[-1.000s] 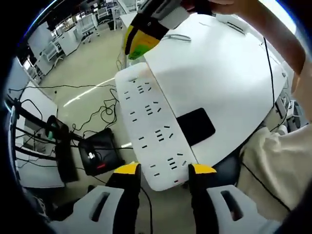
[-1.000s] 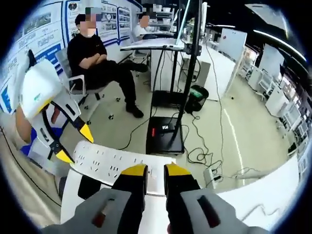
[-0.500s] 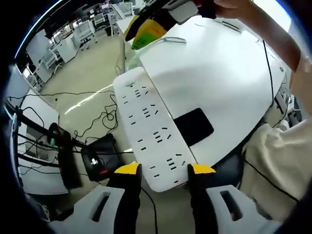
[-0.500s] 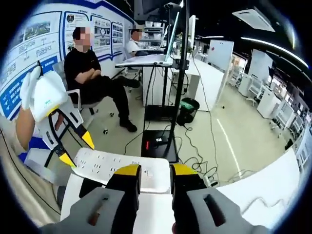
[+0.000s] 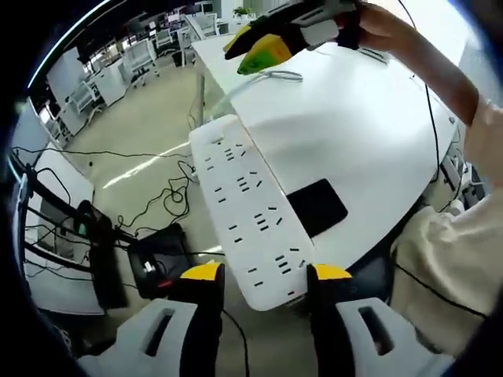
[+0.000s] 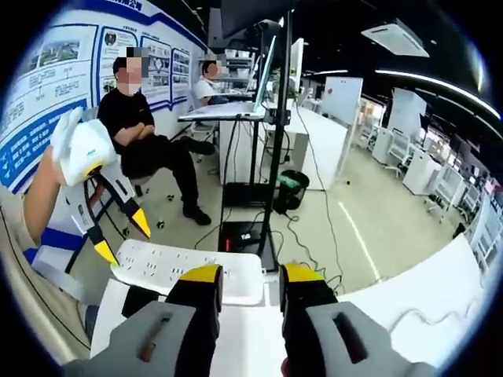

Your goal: Pick up the power strip scattered on the table, fix it on the side mounting bracket of the table, and press the switch

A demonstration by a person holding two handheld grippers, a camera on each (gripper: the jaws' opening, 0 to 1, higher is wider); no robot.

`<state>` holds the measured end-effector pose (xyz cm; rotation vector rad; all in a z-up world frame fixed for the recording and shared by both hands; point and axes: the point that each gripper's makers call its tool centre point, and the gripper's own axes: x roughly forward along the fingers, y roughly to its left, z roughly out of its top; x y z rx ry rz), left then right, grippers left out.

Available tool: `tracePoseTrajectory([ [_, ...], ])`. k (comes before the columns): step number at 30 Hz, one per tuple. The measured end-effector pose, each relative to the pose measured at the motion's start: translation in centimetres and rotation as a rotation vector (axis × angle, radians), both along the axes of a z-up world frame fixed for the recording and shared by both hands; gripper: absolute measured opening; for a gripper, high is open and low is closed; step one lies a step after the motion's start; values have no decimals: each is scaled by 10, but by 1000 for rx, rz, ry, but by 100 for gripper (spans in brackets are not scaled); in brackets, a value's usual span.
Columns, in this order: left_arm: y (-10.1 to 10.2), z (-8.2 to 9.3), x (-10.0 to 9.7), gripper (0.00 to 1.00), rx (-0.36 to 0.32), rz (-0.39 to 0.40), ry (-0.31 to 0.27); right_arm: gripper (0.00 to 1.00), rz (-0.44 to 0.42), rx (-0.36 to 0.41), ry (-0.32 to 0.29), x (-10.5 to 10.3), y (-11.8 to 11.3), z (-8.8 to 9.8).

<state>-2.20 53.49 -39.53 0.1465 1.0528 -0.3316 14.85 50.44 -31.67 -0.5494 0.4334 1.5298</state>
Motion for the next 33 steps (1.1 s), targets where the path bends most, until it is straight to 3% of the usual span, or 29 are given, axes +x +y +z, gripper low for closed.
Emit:
tracePoseTrajectory([
  [5, 2, 13, 11, 47, -38, 10, -84, 29, -16, 35, -12, 3, -3, 8],
  [8, 1, 26, 20, 45, -36, -21, -180, 35, -17, 68, -52, 5, -7, 14],
  [14, -12, 46, 32, 50, -69, -35, -324, 40, -47, 103, -61, 6, -23, 27],
  [16, -16, 52, 31, 50, -78, -12, -358, 42, -61, 120, -62, 6, -28, 33],
  [20, -11, 71, 50, 50, -95, 37, -473, 44, -101, 170, -67, 5, -47, 46],
  [24, -17, 79, 52, 52, -88, 18, -492, 45, -124, 204, -81, 6, -68, 58],
  [30, -23, 107, 74, 53, -78, 18, -615, 46, -199, 264, -107, 16, -116, 79],
  [33, -31, 107, 78, 54, -67, 6, -590, 46, -238, 286, -118, 21, -141, 89],
])
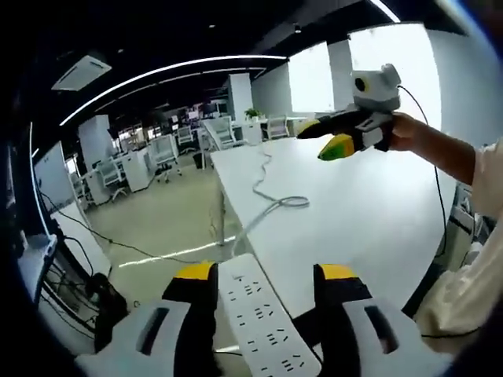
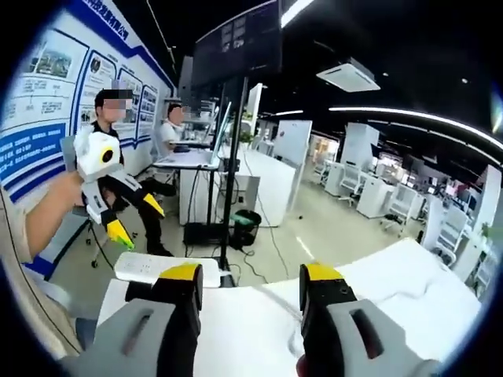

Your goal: Pick up the power strip scattered on the table, fix it on the side mounting bracket of the table, and press the switch

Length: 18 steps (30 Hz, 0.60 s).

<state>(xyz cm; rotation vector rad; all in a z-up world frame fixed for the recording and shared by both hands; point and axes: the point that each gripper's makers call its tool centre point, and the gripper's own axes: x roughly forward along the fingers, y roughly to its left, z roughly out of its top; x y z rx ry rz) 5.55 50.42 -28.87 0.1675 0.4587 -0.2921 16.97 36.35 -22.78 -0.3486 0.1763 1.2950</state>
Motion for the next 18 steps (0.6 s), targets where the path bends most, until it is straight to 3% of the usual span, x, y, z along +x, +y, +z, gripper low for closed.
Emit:
tracePoseTrajectory([
  [5, -10, 9, 6, 55, 34, -19, -29, 47, -50, 0, -18, 6, -39, 3],
  [13, -41, 25, 20, 55, -46, -37, -118, 47, -149, 51, -33, 11, -104, 16],
  [18, -58, 28, 28, 56, -46, -26, -187, 47, -233, 106, -26, 15, -150, 19],
])
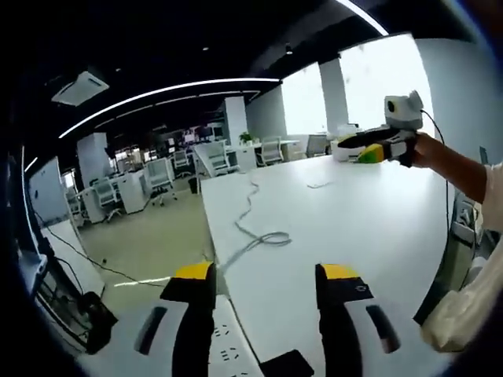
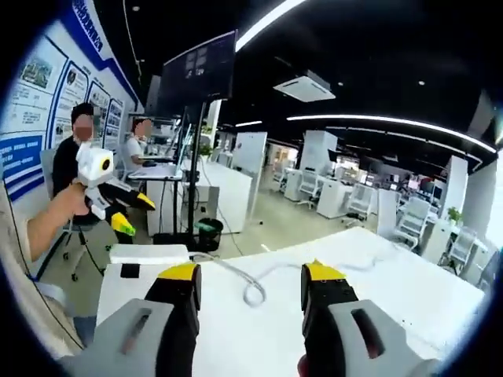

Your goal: Pick up the power strip scattered on the table, fix it on the side mounting bracket of the table, and press the switch

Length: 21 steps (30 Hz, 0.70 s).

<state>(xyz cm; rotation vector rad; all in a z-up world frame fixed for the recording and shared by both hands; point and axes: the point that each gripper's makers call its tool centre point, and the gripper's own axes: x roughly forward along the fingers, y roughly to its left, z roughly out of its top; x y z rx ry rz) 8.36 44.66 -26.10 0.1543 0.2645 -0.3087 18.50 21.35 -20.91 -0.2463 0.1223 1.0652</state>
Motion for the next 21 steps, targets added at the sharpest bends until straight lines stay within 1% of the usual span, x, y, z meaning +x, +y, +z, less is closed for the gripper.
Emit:
tracePoseTrajectory([
  [3, -12, -4, 6, 56, 4, -11, -17, 47, -42, 18, 10, 2, -25, -3],
  [5, -18, -6, 8, 56, 10, -17, -22, 47, -68, 27, 4, 3, -39, -4],
  [7, -24, -6, 11, 56, 12, -19, -35, 47, -104, 52, 8, 4, -55, -4],
  [9, -29, -2, 14, 56, 3, -22, -54, 48, -124, 81, 18, 1, -69, -4],
  [11, -32, 3, 17, 56, -12, -14, -85, 48, -150, 108, 22, -1, -86, -4],
  [13, -36, 8, 19, 56, -30, -3, -113, 48, -177, 125, 12, -4, -100, -4],
  [15, -40, 10, 20, 57, -37, 3, -134, 49, -198, 147, 8, -7, -112, -3],
  [16, -41, 12, 20, 57, -39, 10, -153, 49, -211, 161, 6, -8, -119, -2],
  [20, -47, 15, 20, 57, -48, 18, -182, 49, -273, 191, -15, -14, -148, -2],
  [21, -48, 17, 19, 57, -56, 25, -198, 49, -284, 197, -19, -16, -154, -2],
])
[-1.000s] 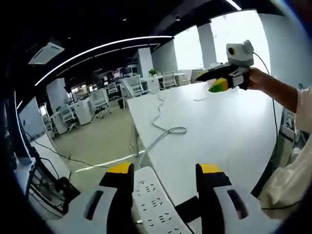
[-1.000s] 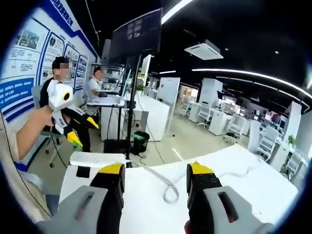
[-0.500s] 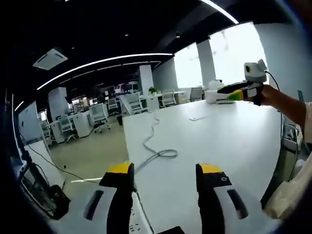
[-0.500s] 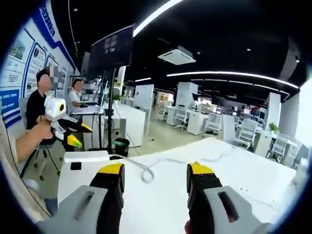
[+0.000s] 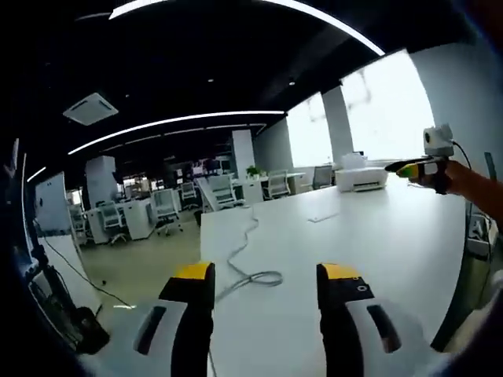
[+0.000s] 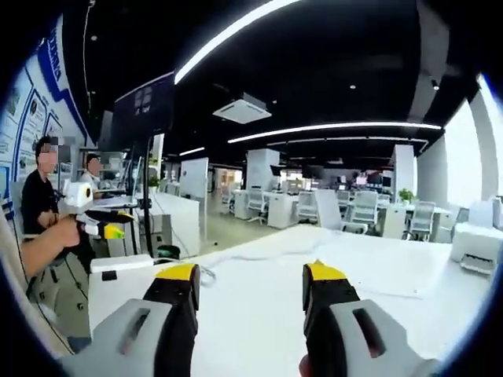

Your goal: Pick up the power strip scattered on the table, fix it on the side mounting bracket of the table, and press the switch

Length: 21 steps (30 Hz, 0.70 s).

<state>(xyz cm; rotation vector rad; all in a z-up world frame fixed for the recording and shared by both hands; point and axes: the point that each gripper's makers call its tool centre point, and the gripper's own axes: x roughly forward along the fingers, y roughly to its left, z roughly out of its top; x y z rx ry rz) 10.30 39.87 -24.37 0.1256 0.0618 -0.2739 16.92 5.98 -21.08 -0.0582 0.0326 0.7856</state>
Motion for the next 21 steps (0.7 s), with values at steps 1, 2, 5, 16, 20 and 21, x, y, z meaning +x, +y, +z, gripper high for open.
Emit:
tracePoseTrajectory([
  [1, -1, 0, -1, 57, -1, 0, -3, 49, -14, 10, -6, -2, -6, 1],
  [2, -2, 0, -2, 57, -3, 1, -4, 50, -25, 17, -7, -4, -12, 1],
  [5, -6, -7, -4, 59, -12, -10, 18, 50, -59, 45, -12, -10, -31, 0],
  [16, -10, -18, -17, 61, -17, 31, -56, 51, -191, 88, -14, -32, -84, -30],
  [20, -11, -24, -21, 64, -14, 58, -93, 52, -254, 96, -27, -38, -104, -41],
  [21, -11, -25, -22, 64, -20, 66, -102, 52, -284, 100, -34, -39, -112, -43],
])
